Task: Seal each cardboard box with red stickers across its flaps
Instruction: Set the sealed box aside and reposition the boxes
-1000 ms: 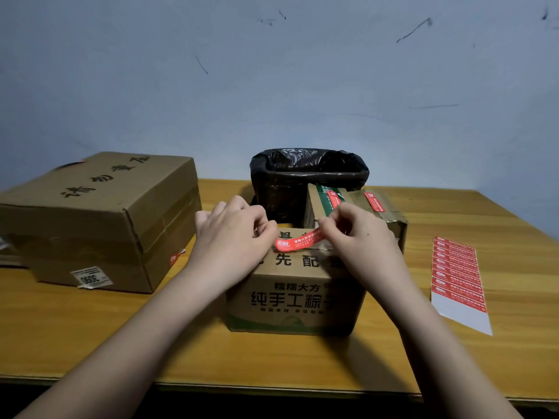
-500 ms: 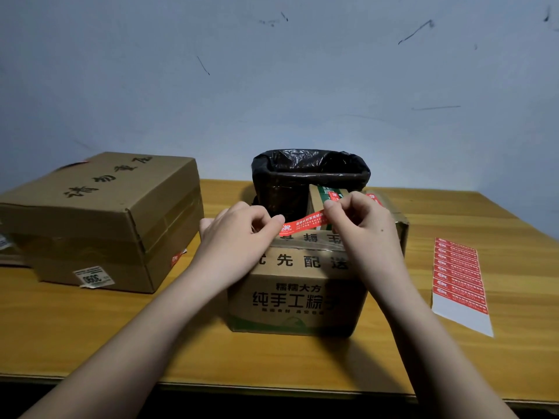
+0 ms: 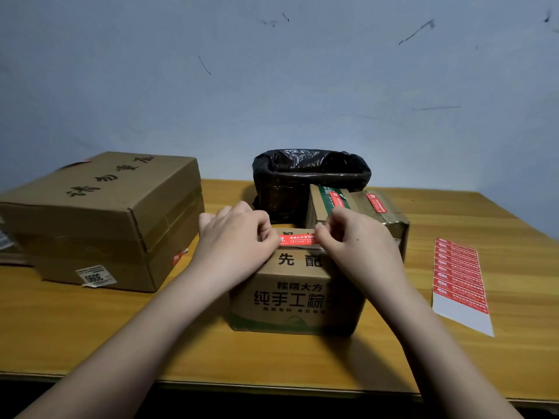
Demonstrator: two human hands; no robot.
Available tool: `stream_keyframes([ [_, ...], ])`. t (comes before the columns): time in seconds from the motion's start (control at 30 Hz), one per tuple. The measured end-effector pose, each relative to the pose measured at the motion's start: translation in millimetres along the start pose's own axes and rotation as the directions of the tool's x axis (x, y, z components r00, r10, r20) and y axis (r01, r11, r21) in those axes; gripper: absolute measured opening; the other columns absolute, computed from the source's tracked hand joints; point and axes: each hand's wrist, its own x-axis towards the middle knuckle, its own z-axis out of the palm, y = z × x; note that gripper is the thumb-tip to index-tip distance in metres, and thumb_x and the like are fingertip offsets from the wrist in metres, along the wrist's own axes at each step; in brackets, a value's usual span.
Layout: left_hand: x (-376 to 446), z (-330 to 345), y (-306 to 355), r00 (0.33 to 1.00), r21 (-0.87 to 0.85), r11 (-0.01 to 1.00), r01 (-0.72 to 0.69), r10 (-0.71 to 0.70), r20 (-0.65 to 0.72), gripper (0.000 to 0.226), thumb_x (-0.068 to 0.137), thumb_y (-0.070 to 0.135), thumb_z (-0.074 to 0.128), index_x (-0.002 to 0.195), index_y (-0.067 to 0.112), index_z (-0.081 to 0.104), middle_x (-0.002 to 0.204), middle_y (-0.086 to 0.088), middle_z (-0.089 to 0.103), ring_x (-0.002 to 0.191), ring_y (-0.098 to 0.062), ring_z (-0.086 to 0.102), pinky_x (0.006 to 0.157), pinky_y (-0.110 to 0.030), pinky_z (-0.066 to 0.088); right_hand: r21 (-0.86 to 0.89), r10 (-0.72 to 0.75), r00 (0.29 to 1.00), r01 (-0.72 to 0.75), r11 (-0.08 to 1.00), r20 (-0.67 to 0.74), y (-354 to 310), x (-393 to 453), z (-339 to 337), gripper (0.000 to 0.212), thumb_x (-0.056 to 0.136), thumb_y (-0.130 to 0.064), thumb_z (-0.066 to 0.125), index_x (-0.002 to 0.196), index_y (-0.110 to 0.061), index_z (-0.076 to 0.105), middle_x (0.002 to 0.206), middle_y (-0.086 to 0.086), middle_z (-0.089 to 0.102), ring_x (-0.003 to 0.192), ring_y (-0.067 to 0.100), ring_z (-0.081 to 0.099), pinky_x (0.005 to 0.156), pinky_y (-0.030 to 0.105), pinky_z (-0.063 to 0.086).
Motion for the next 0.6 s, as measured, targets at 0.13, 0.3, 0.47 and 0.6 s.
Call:
stream_keyframes([
  [0.13,1.2,0.4,0.8,1.000,0.026,0.999,-0.018,0.018,0.006,0.028,0.092,0.043,0.046,0.070,0.027,0.052,0.085,0.013,0.046,0.091,-0.012,0.044,0.084,-0.032,0.024,-0.123,-0.080,0.997,0.078,0.989,-0.016,1.1,0.0,1.9,0.023,0.094,-0.041,0.047,0.081,-0.023,0.050,0.082,-0.004,0.062,0.081,0.021,0.057,0.065,0.034,0.035],
  [0.3,2.5,1.8,3.4,0.999,0.094,0.995,-0.035,0.034,0.007,0.027,0.092,0.041,0.044,0.073,0.025,0.055,0.083,0.011,0.044,0.090,-0.013,0.042,0.082,-0.031,0.021,-0.205,-0.150,0.989,0.144,0.968,-0.014,3.9,0.0,3.0,0.021,0.095,-0.041,0.043,0.084,-0.024,0.044,0.086,-0.004,0.061,0.083,0.020,0.056,0.065,0.033,0.032],
  [0.47,3.2,2.4,4.6,0.999,0.154,0.987,-0.037,0.037,0.002,0.026,0.091,0.039,0.042,0.071,0.026,0.051,0.079,0.011,0.040,0.087,-0.013,0.040,0.080,-0.031,0.020,-0.239,-0.172,0.985,0.173,0.955,0.024,4.5,-0.2,2.9,0.020,0.097,-0.042,0.039,0.087,-0.026,0.039,0.089,-0.004,0.059,0.087,0.019,0.055,0.067,0.032,0.030],
  [0.6,3.7,2.3,5.5,0.999,0.196,0.980,-0.043,0.043,0.004,0.028,0.091,0.038,0.040,0.066,0.027,0.044,0.077,0.012,0.037,0.085,-0.013,0.039,0.081,-0.032,0.023,-0.252,-0.179,0.982,0.189,0.949,0.059,4.2,0.4,2.1,0.019,0.097,-0.042,0.037,0.087,-0.027,0.040,0.090,-0.005,0.058,0.087,0.017,0.054,0.068,0.031,0.032],
])
